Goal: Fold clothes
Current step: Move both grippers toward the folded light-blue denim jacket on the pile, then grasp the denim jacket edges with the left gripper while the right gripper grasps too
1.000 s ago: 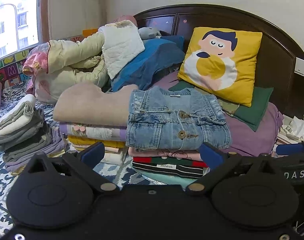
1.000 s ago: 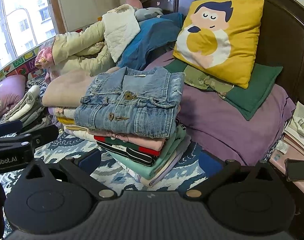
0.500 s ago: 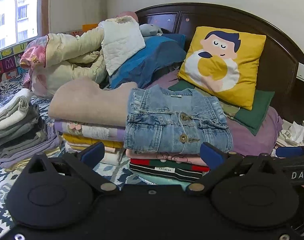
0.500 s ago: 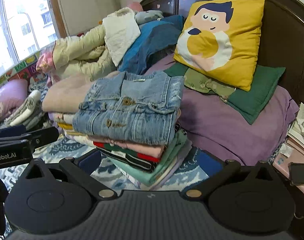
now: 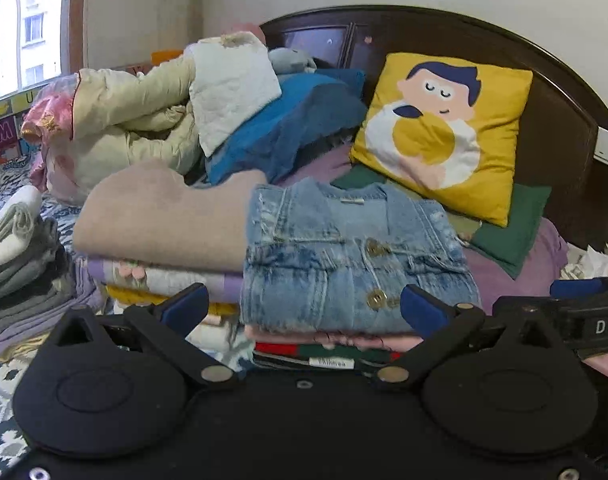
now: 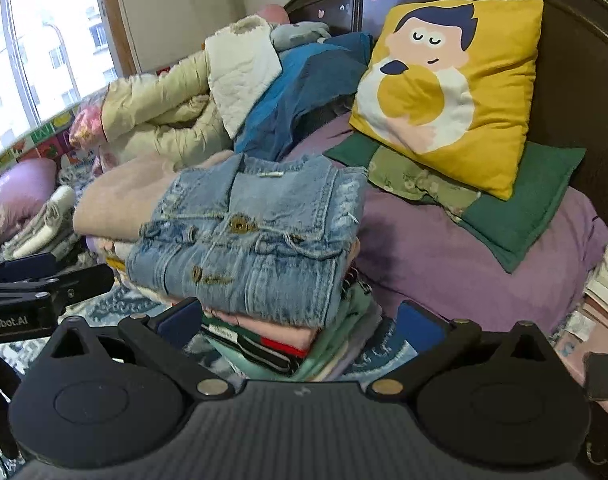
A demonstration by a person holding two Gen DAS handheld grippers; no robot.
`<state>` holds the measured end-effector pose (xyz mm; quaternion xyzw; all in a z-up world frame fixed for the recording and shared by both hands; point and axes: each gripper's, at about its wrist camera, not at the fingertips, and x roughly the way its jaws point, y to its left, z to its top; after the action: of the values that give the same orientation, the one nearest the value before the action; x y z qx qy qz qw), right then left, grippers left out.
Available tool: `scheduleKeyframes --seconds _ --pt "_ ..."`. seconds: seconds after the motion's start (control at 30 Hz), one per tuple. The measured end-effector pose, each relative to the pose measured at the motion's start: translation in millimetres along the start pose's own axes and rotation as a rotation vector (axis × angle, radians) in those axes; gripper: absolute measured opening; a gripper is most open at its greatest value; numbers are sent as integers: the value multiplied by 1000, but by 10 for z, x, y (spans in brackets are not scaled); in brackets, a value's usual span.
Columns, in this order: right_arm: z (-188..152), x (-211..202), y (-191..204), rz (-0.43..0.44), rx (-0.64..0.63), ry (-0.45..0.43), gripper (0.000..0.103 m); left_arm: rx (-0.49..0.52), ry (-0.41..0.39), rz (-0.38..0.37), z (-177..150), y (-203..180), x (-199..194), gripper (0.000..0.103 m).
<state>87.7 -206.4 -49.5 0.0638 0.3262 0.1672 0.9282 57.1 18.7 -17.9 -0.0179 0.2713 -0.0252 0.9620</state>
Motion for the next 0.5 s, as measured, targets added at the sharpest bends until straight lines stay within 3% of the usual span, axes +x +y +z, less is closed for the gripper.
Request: scheduleKeyframes --seconds 0.13,0.5 --pt "-4 123 -39 32 -7 -49 103 -31 39 -36 34 91 174 103" --pt "75 620 -208 64 60 -12 103 -63 19 -68 69 342 576 103"
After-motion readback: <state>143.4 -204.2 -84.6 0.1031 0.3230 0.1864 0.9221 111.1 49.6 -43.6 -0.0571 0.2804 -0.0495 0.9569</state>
